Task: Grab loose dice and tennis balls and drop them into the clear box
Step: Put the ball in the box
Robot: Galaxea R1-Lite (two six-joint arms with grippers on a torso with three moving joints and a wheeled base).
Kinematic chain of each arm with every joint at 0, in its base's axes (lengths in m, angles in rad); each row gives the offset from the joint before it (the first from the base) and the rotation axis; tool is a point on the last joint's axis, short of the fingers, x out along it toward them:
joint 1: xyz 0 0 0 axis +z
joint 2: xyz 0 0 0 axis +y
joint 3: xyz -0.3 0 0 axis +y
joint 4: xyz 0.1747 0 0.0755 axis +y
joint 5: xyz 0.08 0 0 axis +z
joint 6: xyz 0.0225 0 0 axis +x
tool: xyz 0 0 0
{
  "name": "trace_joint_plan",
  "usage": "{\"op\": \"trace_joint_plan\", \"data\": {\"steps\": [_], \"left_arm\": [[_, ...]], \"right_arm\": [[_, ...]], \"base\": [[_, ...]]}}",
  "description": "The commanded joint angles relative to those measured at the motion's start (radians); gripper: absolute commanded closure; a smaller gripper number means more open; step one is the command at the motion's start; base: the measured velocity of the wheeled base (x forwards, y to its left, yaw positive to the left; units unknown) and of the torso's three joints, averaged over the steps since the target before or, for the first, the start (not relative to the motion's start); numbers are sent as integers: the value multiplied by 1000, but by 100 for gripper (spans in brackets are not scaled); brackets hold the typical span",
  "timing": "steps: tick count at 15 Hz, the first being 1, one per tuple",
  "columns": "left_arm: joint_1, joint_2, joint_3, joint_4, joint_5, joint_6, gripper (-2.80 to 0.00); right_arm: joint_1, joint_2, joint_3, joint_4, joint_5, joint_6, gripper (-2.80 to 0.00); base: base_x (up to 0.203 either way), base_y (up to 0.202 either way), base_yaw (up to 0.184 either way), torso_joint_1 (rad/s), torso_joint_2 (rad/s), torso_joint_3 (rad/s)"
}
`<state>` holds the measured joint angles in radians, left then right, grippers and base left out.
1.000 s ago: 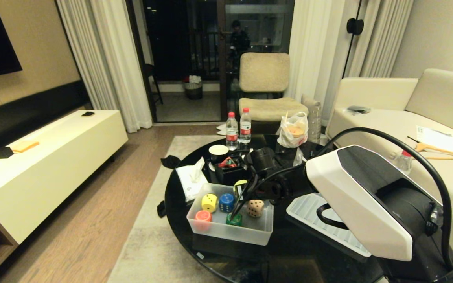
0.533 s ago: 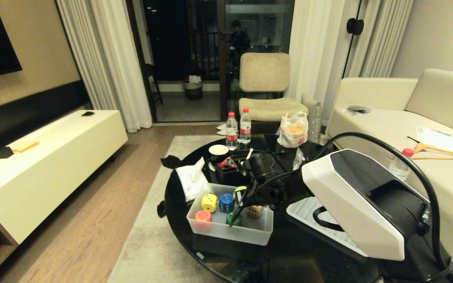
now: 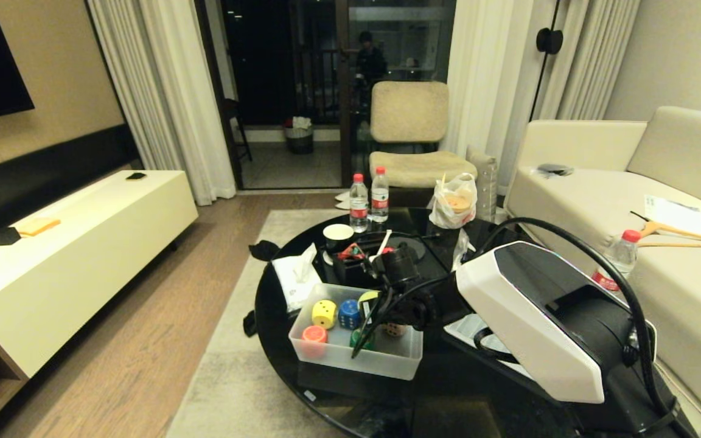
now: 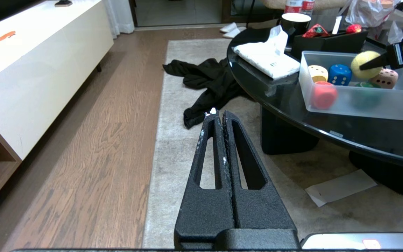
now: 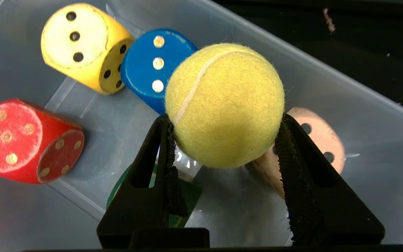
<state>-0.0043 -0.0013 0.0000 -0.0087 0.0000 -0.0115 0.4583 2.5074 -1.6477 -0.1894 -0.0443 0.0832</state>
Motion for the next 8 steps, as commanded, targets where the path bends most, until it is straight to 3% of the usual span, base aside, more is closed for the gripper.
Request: {"op": "trace_joint_plan", "data": {"steps": [1, 8], "left_arm": [[0, 1, 0, -1, 0, -1, 0], [0, 1, 0, -1, 0, -1, 0]], "right_arm": [[0, -1, 19, -1, -1, 0, 0], [8, 20, 34, -1, -2, -6, 0]], "base": [[0, 0, 0, 0, 0, 0], [0, 0, 0, 0, 0, 0]]}}
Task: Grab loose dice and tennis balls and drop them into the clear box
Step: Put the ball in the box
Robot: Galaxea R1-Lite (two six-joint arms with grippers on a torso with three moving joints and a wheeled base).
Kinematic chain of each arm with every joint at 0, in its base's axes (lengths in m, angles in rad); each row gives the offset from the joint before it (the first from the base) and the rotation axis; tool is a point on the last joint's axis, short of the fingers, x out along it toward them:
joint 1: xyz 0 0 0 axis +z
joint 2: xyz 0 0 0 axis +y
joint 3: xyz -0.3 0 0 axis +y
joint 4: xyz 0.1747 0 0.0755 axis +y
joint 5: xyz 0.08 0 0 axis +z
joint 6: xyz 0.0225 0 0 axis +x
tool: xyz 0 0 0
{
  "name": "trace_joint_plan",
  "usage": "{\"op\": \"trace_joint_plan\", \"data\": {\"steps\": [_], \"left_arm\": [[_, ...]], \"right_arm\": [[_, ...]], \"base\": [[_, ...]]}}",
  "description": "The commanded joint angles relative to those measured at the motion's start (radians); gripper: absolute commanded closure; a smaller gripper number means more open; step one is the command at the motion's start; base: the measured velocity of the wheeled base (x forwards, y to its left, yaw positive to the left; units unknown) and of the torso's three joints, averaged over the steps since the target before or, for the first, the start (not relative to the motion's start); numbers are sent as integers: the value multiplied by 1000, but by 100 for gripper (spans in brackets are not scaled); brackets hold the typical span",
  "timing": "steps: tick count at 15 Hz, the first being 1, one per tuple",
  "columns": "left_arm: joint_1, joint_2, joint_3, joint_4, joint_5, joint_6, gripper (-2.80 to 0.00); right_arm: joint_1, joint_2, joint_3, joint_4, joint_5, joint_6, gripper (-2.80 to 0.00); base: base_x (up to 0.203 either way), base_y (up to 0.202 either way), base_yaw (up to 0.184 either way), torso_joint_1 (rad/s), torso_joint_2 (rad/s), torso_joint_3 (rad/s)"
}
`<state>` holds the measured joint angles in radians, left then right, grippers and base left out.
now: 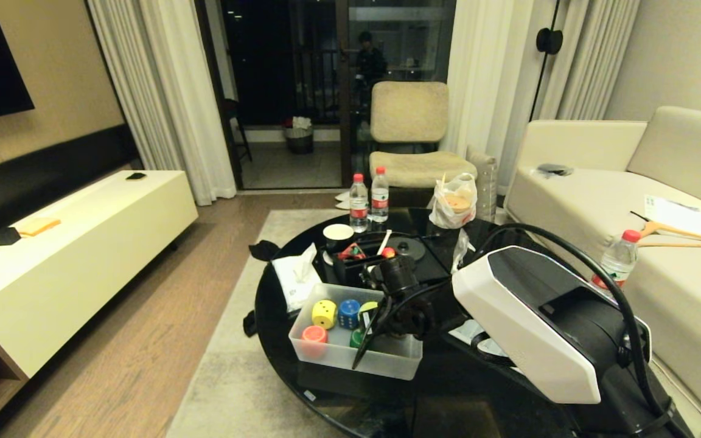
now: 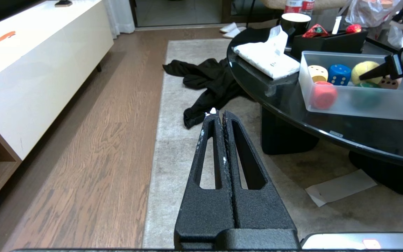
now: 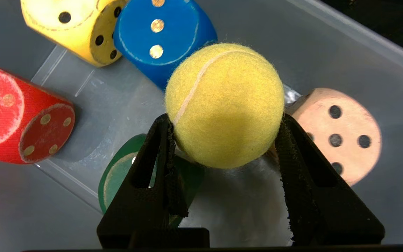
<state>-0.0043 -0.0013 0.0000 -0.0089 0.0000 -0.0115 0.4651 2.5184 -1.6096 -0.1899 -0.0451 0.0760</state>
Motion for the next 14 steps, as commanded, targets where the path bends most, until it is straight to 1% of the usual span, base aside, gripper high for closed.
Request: {"op": "trace_joint_plan", "data": {"steps": [1, 12, 13, 14], "left_arm": [[0, 1, 0, 0, 0, -1, 0], [0, 0, 0, 0, 0, -1, 0], [0, 1, 0, 0, 0, -1, 0], [0, 1, 0, 0, 0, -1, 0]], "right_arm": [[1, 13, -6, 0, -2, 1, 0], [1, 25, 1, -3, -13, -8, 0], [1, 25, -1, -3, -21, -8, -280], [1, 23, -3, -3, -19, -7, -280]], "base": [[0, 0, 0, 0, 0, 0], [0, 0, 0, 0, 0, 0], [0, 0, 0, 0, 0, 0], [0, 0, 0, 0, 0, 0]]}}
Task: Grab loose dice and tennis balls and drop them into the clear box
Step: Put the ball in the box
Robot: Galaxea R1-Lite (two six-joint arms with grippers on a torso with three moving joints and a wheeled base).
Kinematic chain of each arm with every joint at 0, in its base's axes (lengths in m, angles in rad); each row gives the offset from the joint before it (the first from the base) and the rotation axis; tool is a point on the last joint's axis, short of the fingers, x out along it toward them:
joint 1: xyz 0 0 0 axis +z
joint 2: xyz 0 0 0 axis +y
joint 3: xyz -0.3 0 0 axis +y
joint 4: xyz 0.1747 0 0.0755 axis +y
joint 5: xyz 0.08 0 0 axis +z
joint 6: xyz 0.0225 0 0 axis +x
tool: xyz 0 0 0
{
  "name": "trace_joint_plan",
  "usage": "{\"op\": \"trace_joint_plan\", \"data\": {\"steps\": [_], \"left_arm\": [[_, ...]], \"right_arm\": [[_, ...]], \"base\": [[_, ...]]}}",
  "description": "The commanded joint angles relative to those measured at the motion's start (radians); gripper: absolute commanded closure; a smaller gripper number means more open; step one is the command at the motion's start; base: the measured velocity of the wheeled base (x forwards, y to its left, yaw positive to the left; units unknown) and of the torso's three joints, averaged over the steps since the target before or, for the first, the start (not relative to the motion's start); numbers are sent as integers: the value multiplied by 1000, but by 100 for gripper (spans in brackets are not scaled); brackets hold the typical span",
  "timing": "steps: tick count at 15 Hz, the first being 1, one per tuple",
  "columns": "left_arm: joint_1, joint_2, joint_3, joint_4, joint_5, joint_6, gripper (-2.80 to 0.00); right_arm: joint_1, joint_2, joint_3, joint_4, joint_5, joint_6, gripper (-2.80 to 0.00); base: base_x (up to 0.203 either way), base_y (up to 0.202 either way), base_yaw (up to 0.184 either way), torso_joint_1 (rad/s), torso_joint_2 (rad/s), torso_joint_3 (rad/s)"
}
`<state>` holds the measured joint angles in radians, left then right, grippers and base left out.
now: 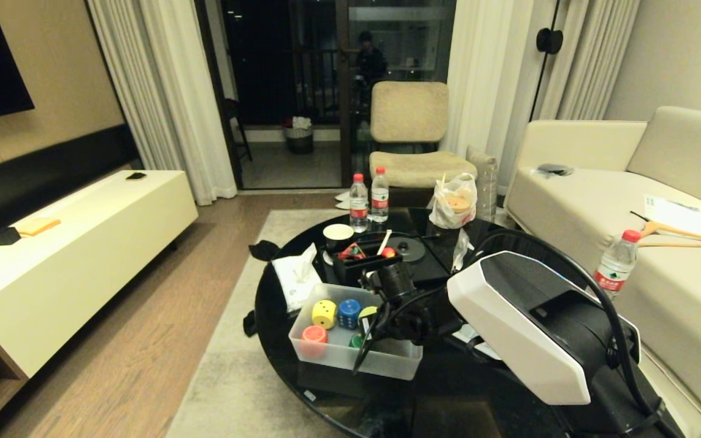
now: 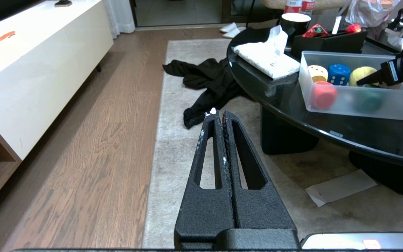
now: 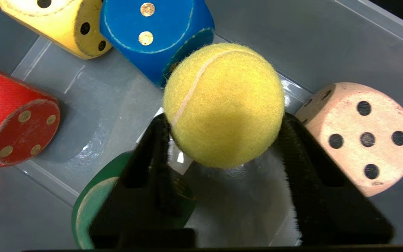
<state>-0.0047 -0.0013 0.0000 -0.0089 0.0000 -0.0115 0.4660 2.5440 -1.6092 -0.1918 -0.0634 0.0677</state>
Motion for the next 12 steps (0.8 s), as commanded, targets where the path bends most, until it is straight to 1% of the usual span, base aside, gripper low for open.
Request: {"op": "trace_joint_plan", "data": {"steps": [1, 7, 12], "left_arm": [[0, 1, 0, 0, 0, -1, 0], [0, 1, 0, 0, 0, -1, 0], [0, 1, 0, 0, 0, -1, 0]], "right_arm": [[0, -8, -3, -1, -1, 1, -280], [1, -67, 10, -1, 1, 3, -280], [11, -187, 60, -1, 2, 4, -280]], "base": [[0, 0, 0, 0, 0, 0], [0, 0, 0, 0, 0, 0], [0, 0, 0, 0, 0, 0]]}}
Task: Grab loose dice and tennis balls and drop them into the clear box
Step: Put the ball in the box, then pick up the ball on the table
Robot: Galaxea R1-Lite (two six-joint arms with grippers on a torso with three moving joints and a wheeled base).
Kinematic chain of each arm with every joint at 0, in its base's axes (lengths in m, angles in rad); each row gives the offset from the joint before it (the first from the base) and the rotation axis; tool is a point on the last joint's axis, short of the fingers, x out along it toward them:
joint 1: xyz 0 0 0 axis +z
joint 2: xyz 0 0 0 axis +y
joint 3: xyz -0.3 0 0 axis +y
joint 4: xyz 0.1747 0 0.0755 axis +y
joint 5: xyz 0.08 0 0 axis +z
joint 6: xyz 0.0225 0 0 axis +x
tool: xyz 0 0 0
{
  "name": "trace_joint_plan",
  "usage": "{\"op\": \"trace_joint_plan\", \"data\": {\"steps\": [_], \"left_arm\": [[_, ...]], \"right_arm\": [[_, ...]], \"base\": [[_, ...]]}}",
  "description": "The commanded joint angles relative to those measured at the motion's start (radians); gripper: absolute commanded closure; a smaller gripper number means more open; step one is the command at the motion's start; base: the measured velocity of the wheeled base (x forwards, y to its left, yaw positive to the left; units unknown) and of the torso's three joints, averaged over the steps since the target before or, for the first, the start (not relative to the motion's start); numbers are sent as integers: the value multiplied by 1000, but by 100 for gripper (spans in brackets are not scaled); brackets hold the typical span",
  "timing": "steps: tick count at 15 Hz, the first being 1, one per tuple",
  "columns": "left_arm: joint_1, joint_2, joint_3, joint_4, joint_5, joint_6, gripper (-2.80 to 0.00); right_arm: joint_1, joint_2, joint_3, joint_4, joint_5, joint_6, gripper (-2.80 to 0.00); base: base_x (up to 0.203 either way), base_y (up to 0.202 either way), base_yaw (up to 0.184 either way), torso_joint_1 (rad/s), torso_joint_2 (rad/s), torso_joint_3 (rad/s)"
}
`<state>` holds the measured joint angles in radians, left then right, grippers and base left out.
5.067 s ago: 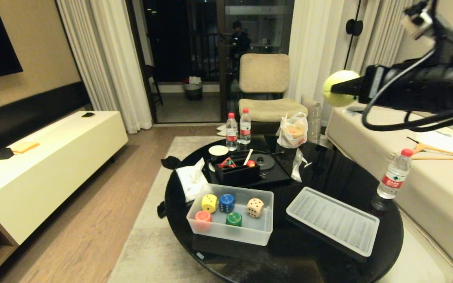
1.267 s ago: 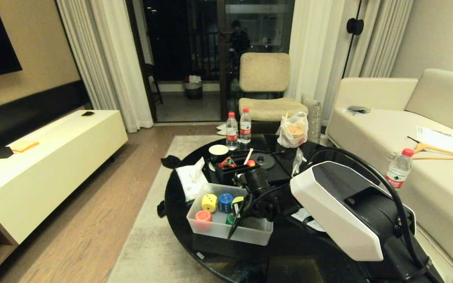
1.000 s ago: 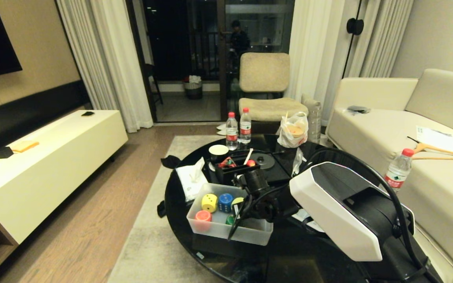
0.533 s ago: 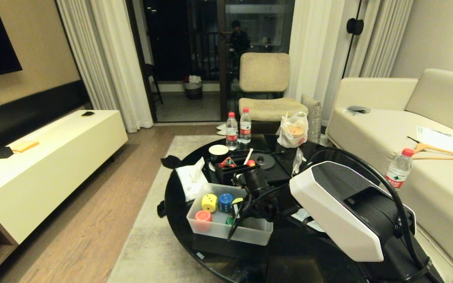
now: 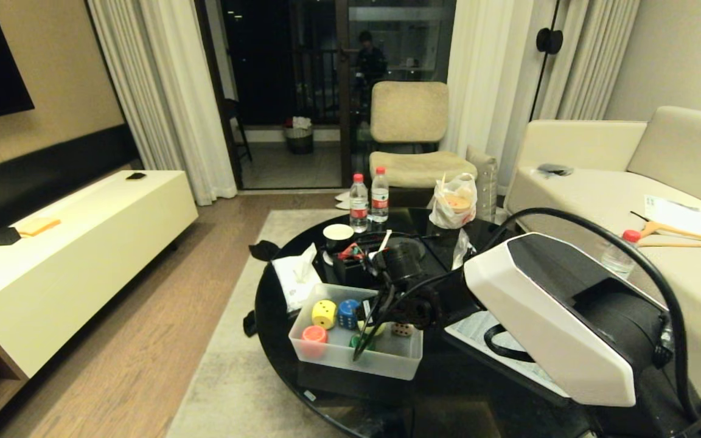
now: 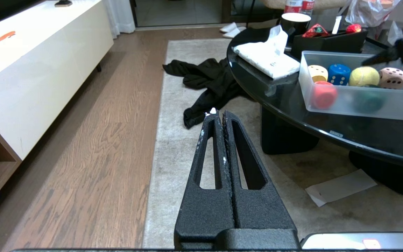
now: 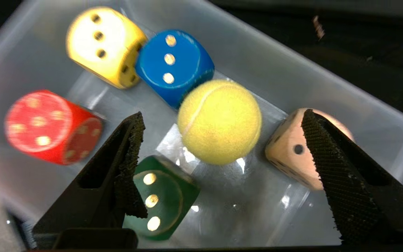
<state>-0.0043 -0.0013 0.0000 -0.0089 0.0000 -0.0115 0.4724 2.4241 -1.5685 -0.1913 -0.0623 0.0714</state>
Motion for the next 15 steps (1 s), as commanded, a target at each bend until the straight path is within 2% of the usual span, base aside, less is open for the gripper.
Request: {"op": "trace_joint_plan", "data": {"steps": [1, 3, 4, 11, 15], "left_arm": [[0, 1, 0, 0, 0, -1, 0], [0, 1, 0, 0, 0, -1, 0], [0, 1, 0, 0, 0, -1, 0], [0, 1, 0, 0, 0, -1, 0], [0, 1, 0, 0, 0, -1, 0]], "right_arm": [[5, -99, 33, -2, 0, 1, -280], [6, -164, 62, -2, -1, 1, -280], [5, -201, 83, -2, -1, 1, 0], [2, -404, 237, -1, -2, 4, 0], [-36, -496, 296, 0, -3, 2, 0]], "base": [[0, 0, 0, 0, 0, 0], [0, 0, 0, 0, 0, 0], [0, 0, 0, 0, 0, 0], [0, 0, 0, 0, 0, 0], [0, 0, 0, 0, 0, 0]]}}
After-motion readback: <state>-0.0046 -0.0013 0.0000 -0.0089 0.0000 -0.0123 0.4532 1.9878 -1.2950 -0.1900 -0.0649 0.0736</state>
